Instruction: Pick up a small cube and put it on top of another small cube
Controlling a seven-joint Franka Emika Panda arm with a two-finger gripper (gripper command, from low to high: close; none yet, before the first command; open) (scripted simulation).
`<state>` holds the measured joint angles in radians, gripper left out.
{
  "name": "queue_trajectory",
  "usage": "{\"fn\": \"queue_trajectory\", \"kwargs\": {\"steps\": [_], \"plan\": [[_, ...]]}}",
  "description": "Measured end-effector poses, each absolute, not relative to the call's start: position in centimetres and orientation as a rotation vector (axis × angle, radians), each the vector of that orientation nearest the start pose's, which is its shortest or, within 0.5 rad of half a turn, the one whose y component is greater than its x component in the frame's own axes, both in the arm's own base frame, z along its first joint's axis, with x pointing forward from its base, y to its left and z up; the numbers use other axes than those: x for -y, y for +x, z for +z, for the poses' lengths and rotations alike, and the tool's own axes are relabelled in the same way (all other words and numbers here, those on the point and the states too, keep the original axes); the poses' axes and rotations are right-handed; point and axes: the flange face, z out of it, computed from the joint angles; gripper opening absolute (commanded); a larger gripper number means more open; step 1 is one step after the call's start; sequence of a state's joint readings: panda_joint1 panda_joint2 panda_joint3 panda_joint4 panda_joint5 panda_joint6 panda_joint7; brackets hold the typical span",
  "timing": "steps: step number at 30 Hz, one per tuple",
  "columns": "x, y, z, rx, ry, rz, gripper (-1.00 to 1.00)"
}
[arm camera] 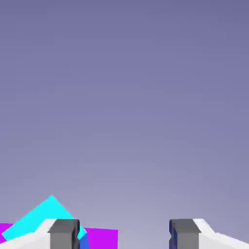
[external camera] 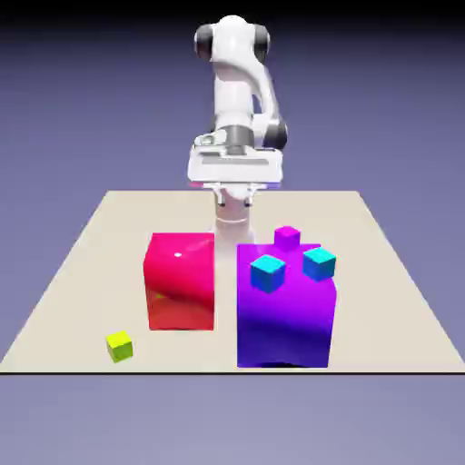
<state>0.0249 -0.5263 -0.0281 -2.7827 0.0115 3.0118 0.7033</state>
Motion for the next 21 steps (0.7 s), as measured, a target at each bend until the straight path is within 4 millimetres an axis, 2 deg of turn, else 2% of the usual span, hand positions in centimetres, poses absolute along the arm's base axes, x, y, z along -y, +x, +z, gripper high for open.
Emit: {"fn": "queue_trajectory", "kwargs": {"steps": [5,11,21], "plan": [[3.3,43.9,41.3,-0.932,-2.663,-0.787,0.00],[7.3,47.6,35.7,-0.885,-2.824,-0.533,0.00],[14.6,51.1,26.3,-0.739,-3.055,-0.110,0.00]]}}
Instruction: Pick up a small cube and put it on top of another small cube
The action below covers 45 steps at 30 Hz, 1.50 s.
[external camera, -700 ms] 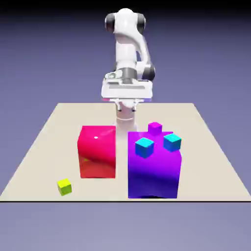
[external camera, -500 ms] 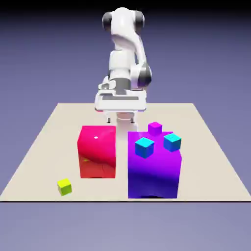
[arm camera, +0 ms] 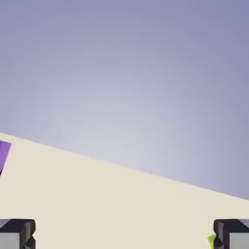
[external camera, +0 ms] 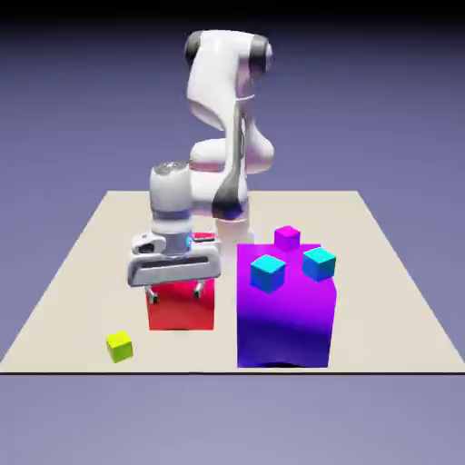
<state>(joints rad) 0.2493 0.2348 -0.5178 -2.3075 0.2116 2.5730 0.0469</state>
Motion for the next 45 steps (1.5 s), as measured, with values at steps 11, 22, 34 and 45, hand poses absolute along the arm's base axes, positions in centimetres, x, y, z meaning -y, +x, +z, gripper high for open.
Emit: {"fn": "queue_trajectory", "kwargs": {"steps": [11,22,34,45], "plan": [[22.4,52.8,19.4,-0.466,-3.259,0.330,0.00],[25.3,51.9,11.7,-0.355,-3.310,0.460,-1.00],[12.9,57.1,26.7,-0.061,-3.186,0.436,-1.00],[-7.9,54.6,44.6,0.574,-3.304,0.325,-1.00]]}}
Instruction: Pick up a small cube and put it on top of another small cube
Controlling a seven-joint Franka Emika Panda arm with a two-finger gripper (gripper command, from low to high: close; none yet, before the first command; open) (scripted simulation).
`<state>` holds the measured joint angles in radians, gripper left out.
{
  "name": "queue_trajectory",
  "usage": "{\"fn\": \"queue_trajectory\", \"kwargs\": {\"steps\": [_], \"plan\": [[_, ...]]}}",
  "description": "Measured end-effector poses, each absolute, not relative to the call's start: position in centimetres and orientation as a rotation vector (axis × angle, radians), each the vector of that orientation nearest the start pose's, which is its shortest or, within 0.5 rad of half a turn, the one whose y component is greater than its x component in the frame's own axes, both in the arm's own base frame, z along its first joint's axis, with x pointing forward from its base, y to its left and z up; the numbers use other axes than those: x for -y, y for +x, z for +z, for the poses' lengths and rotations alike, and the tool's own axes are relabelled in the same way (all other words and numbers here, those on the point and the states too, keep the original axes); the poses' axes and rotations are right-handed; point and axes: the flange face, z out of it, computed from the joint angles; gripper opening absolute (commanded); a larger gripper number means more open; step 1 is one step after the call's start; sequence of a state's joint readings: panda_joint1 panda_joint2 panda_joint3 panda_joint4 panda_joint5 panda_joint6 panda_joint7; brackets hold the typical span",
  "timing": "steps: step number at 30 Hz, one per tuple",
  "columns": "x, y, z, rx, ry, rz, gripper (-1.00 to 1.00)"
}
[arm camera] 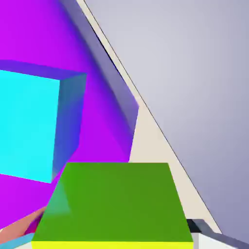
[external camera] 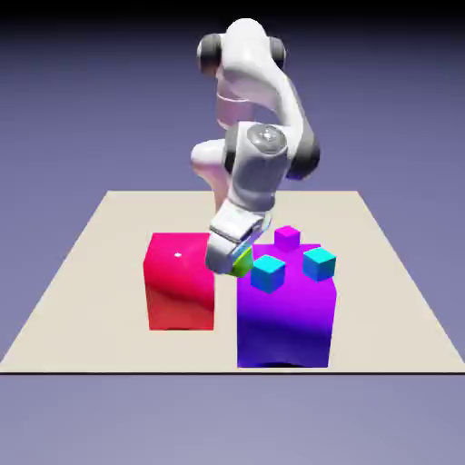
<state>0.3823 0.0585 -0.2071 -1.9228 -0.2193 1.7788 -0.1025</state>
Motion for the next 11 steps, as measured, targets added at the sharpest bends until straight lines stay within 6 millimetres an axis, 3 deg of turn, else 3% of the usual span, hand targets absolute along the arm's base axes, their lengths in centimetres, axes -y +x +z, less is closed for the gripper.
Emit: {"fn": "queue_trajectory", "kwargs": {"steps": [1,3,4,5,7,8,9,11], "plan": [[-9.6,53.7,46.3,0.629,-3.327,0.301,-1.00],[-14.1,52.8,45.7,0.792,-3.331,0.320,-1.00],[-13.3,53.0,45.7,0.765,-3.335,0.324,-1.00],[-11.3,53.4,44.0,0.714,-3.344,0.331,-1.00],[-11.7,52.8,40.6,0.752,-3.338,0.326,-1.00],[-10.6,52.7,39.0,0.731,-3.340,0.329,-1.00],[-10.9,52.6,39.0,0.739,-3.339,0.328,1.00],[-10.8,52.7,39.0,0.738,-3.341,0.326,1.00]]}}
